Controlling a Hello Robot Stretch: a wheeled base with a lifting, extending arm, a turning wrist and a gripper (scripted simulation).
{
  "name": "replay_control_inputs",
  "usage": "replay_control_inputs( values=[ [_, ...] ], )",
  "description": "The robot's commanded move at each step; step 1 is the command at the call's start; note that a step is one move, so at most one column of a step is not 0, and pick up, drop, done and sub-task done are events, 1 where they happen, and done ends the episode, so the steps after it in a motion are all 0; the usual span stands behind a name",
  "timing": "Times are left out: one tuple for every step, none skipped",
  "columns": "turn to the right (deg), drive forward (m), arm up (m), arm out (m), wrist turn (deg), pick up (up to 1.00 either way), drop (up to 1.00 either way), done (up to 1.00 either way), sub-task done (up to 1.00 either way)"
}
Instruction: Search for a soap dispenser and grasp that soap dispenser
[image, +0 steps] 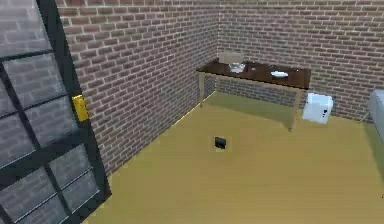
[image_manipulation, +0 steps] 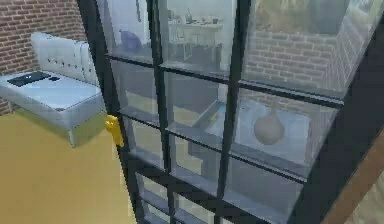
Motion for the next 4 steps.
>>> replay_control_inputs(
  values=[
    [-45.0, 0.00, 0.00, 0.00, 0.0, 0.00, 0.00, 0.00, 0.00],
    [-45.0, 0.00, 0.00, 0.00, 0.0, 0.00, 0.00, 0.00, 0.00],
    [-9.0, 0.00, 0.00, 0.00, 0.0, 0.00, 0.00, 0.00, 0.00],
    [0.0, 1.00, 0.00, 0.00, 0.0, 0.00, 0.00, 0.00, 0.00]
  ],
)
